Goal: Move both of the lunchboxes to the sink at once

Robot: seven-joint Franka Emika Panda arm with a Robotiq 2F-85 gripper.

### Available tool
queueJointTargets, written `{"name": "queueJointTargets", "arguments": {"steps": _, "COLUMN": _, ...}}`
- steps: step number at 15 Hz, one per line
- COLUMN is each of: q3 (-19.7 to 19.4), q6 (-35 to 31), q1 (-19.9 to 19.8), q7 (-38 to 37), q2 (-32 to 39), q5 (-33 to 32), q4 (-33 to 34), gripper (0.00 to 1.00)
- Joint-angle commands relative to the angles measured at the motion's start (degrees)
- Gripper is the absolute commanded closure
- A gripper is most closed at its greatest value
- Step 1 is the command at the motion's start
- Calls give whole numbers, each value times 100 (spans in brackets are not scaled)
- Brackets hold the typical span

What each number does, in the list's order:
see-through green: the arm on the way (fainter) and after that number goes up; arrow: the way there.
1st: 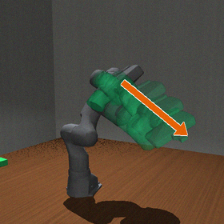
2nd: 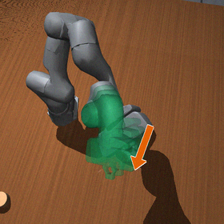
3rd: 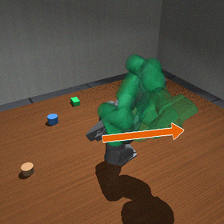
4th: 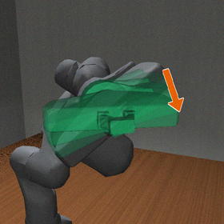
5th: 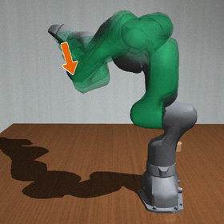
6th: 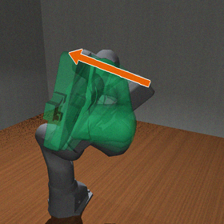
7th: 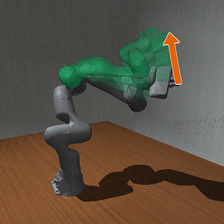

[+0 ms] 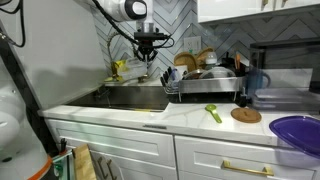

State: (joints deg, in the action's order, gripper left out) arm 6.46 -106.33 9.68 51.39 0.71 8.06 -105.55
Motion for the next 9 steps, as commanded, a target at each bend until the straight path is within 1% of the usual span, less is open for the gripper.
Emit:
{"name": "queueJointTargets", "arguments": {"steps": 1, "q3": 297, "q6": 416, "q1": 105, "q7": -182, "q2": 797, "q5": 99, "q4": 781, "gripper": 98}}
{"name": "queueJointTargets", "arguments": {"steps": 3, "q3": 397, "q6": 510, "q1": 128, "q7": -480, "q2": 992, "q5": -122, "q4": 940, "gripper": 98}}
{"name": "queueJointTargets", "arguments": {"steps": 4, "q3": 415, "q6": 261, "q1": 61, "q7": -298, "q2": 756, "q5": -8, "q4": 640, "gripper": 93}}
{"name": "queueJointTargets", "arguments": {"steps": 6, "q3": 457, "q6": 323, "q1": 67, "q7": -385, "q2": 950, "q5": -56, "q4": 805, "gripper": 93}}
{"name": "queueJointTargets", "arguments": {"steps": 9, "q3": 456, "q6": 339, "q1": 58, "q7": -394, "q2": 994, "q5": -60, "q4": 868, "gripper": 93}}
